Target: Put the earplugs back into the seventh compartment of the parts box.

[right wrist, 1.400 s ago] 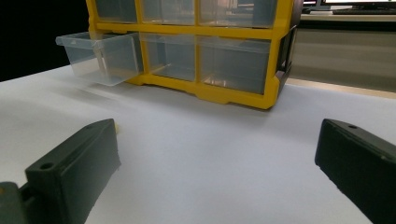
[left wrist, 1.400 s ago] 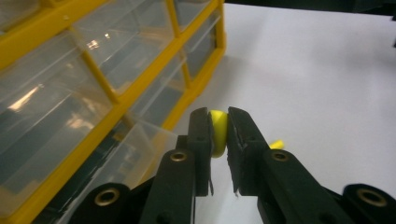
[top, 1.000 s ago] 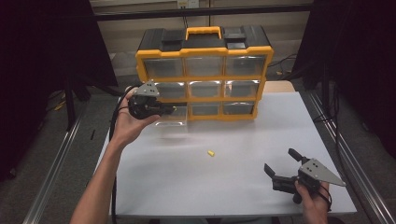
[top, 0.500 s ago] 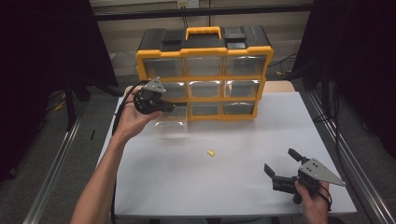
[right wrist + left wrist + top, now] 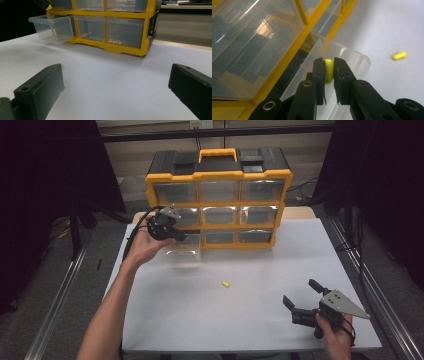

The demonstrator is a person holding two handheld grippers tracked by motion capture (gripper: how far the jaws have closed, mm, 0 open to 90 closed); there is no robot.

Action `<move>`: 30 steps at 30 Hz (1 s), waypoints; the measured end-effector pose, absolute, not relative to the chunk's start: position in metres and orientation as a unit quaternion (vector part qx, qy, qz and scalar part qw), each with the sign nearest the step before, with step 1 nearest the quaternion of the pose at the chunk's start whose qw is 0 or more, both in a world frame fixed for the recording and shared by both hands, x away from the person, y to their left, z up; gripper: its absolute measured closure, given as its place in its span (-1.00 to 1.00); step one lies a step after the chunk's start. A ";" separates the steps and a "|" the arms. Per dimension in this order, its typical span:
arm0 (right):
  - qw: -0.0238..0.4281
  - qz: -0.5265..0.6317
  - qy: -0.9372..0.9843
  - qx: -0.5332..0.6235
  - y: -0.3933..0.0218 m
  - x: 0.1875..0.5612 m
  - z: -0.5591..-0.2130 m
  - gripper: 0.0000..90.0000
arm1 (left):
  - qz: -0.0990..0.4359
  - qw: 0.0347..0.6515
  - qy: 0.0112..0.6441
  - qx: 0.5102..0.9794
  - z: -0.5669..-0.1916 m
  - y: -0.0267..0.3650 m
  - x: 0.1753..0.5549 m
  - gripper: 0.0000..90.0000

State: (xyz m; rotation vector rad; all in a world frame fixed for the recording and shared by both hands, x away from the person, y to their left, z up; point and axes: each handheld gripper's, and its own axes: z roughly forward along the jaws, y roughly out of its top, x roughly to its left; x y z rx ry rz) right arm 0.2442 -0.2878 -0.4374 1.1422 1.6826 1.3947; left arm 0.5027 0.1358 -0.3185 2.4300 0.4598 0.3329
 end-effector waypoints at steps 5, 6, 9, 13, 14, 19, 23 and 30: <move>0.331 0.533 0.644 0.437 -0.288 0.244 -0.437 -1.00 | 0.116 0.322 0.192 0.920 -0.325 0.135 0.509 0.78; 0.331 0.533 0.644 0.438 -0.288 0.244 -0.437 -1.00 | 0.120 0.317 0.192 0.921 -0.326 0.135 0.509 0.78; 0.331 0.533 0.645 0.437 -0.289 0.244 -0.438 -1.00 | 0.116 0.306 0.188 0.926 -0.329 0.132 0.510 0.78; 0.332 0.533 0.644 0.437 -0.289 0.244 -0.438 -1.00 | 0.107 0.298 0.196 0.928 -0.335 0.131 0.512 0.78; 0.331 0.533 0.645 0.436 -0.289 0.244 -0.437 -1.00 | 0.104 0.296 0.194 0.929 -0.336 0.131 0.512 0.78; 0.331 0.533 0.645 0.436 -0.289 0.244 -0.438 -1.00 | 0.103 0.289 0.196 0.931 -0.337 0.132 0.514 0.77; 0.331 0.534 0.644 0.436 -0.289 0.244 -0.438 -1.00 | 0.101 0.284 0.195 0.933 -0.339 0.133 0.515 0.76; 0.332 0.534 0.644 0.437 -0.289 0.244 -0.438 -1.00 | 0.105 0.278 0.198 0.934 -0.341 0.132 0.515 0.70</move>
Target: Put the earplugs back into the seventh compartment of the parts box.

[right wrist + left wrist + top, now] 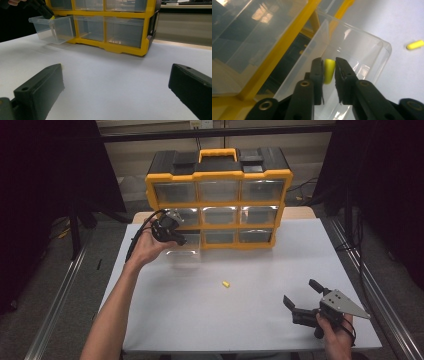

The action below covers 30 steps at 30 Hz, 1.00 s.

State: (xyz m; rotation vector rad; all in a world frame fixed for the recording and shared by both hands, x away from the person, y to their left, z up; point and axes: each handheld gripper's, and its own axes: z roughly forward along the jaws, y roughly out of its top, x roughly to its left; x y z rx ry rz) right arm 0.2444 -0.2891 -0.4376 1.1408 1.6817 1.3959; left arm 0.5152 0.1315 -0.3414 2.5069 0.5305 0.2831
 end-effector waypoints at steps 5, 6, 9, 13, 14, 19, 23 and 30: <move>0.331 0.536 0.642 0.437 -0.289 0.244 -0.437 -1.00 | 0.106 0.273 0.196 0.936 -0.342 0.133 0.516 0.56; 0.331 0.536 0.642 0.437 -0.289 0.244 -0.437 -1.00 | 0.108 0.277 0.202 0.933 -0.342 0.133 0.516 0.51; 0.331 0.535 0.643 0.436 -0.289 0.244 -0.437 -1.00 | 0.109 0.292 0.209 0.927 -0.338 0.137 0.516 0.24; 0.331 0.535 0.643 0.436 -0.289 0.244 -0.437 -1.00 | 0.123 0.303 0.217 0.920 -0.336 0.140 0.514 -0.01; 0.331 0.535 0.643 0.436 -0.289 0.244 -0.437 -1.00 | 0.134 0.300 0.214 0.920 -0.336 0.140 0.513 -0.08; 0.330 0.535 0.644 0.436 -0.289 0.244 -0.438 -1.00 | 0.153 0.311 0.217 0.912 -0.334 0.141 0.508 -0.50; 0.331 0.535 0.643 0.437 -0.289 0.244 -0.438 -1.00 | 0.154 0.337 0.218 0.903 -0.329 0.145 0.502 -0.71; 0.329 0.535 0.644 0.437 -0.289 0.244 -0.438 -1.00 | 0.149 0.379 0.224 0.885 -0.329 0.148 0.491 -0.79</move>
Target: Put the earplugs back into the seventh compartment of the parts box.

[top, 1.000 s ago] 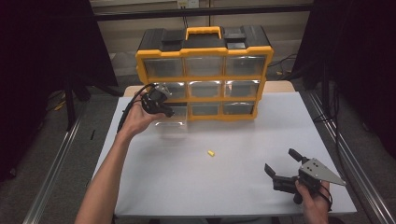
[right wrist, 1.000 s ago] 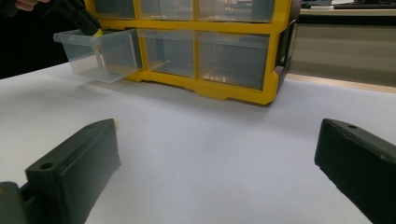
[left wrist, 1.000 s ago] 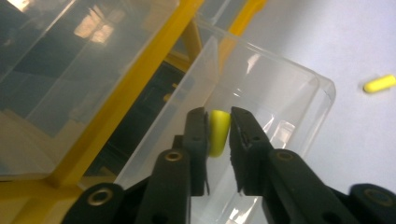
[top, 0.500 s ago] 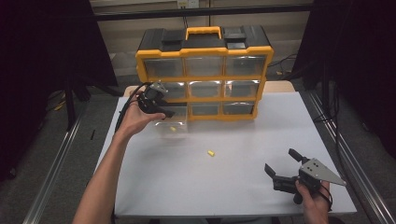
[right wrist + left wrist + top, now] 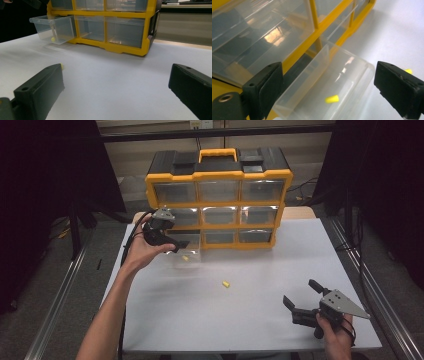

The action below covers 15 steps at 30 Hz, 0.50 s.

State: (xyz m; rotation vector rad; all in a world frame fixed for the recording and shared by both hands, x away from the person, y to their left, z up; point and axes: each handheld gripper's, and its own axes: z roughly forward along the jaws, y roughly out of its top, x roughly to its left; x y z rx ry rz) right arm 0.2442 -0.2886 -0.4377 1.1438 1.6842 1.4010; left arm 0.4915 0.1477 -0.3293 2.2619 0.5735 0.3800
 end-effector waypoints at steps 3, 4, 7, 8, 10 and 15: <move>0.329 0.535 0.643 0.438 -0.289 0.244 -0.438 -1.00 | 0.152 0.386 0.220 0.883 -0.330 0.146 0.485 -0.79; 0.329 0.535 0.643 0.438 -0.289 0.244 -0.438 -1.00 | 0.151 0.388 0.218 0.883 -0.330 0.146 0.483 -0.79; 0.329 0.535 0.643 0.438 -0.288 0.244 -0.438 -1.00 | 0.156 0.404 0.215 0.875 -0.330 0.146 0.476 -0.83; 0.330 0.535 0.643 0.438 -0.288 0.245 -0.438 -1.00 | 0.160 0.406 0.214 0.874 -0.330 0.146 0.474 -0.85; 0.329 0.535 0.643 0.437 -0.288 0.244 -0.438 -1.00 | 0.161 0.413 0.204 0.873 -0.330 0.147 0.469 -0.88; 0.329 0.535 0.643 0.438 -0.288 0.245 -0.438 -1.00 | 0.169 0.433 0.198 0.863 -0.328 0.149 0.457 -0.89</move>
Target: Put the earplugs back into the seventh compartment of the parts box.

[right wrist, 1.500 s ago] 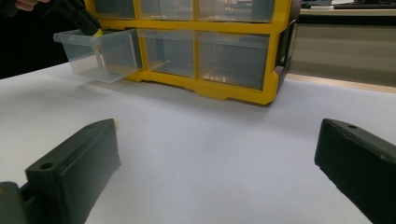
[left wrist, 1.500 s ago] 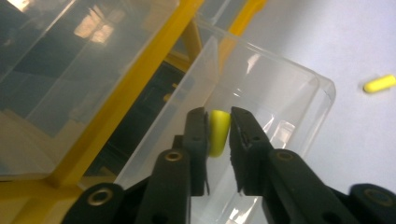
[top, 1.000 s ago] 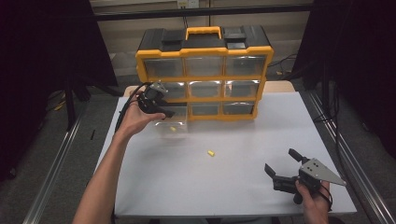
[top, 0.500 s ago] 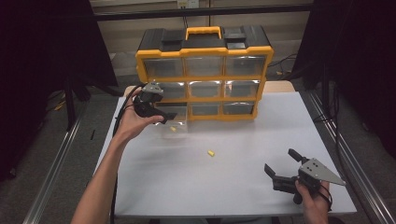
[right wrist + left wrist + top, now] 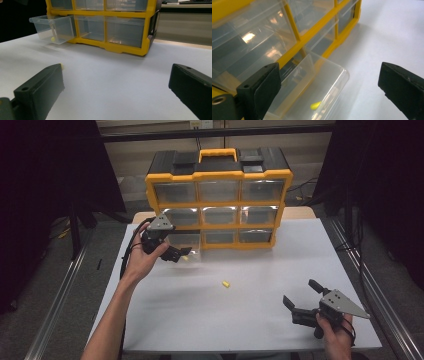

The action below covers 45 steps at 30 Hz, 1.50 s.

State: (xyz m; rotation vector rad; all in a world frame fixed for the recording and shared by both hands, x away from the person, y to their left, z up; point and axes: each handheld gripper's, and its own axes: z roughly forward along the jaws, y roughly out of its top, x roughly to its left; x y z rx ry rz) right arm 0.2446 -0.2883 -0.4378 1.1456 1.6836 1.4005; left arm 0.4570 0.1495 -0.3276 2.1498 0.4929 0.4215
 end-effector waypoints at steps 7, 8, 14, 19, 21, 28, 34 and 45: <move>0.328 0.535 0.644 0.437 -0.289 0.244 -0.438 -1.00 | 0.166 0.448 0.212 0.853 -0.333 0.154 0.445 -0.92; 0.327 0.536 0.643 0.439 -0.289 0.244 -0.438 -1.00 | 0.164 0.446 0.211 0.854 -0.335 0.154 0.444 -0.92; 0.328 0.534 0.645 0.437 -0.288 0.244 -0.438 -1.00 | 0.142 0.453 0.197 0.858 -0.345 0.151 0.432 -0.91; 0.327 0.535 0.645 0.437 -0.288 0.244 -0.438 -1.00 | 0.146 0.446 0.178 0.865 -0.350 0.145 0.425 -0.91; 0.327 0.535 0.646 0.435 -0.288 0.244 -0.438 -1.00 | 0.134 0.451 0.170 0.866 -0.350 0.144 0.423 -0.91; 0.327 0.537 0.646 0.434 -0.288 0.243 -0.437 -1.00 | 0.101 0.443 0.151 0.878 -0.358 0.132 0.417 -0.91; 0.326 0.537 0.647 0.432 -0.288 0.243 -0.437 -1.00 | 0.073 0.426 0.133 0.892 -0.367 0.122 0.413 -0.88; 0.326 0.537 0.647 0.433 -0.288 0.243 -0.437 -1.00 | 0.028 0.413 0.100 0.905 -0.380 0.101 0.409 -0.84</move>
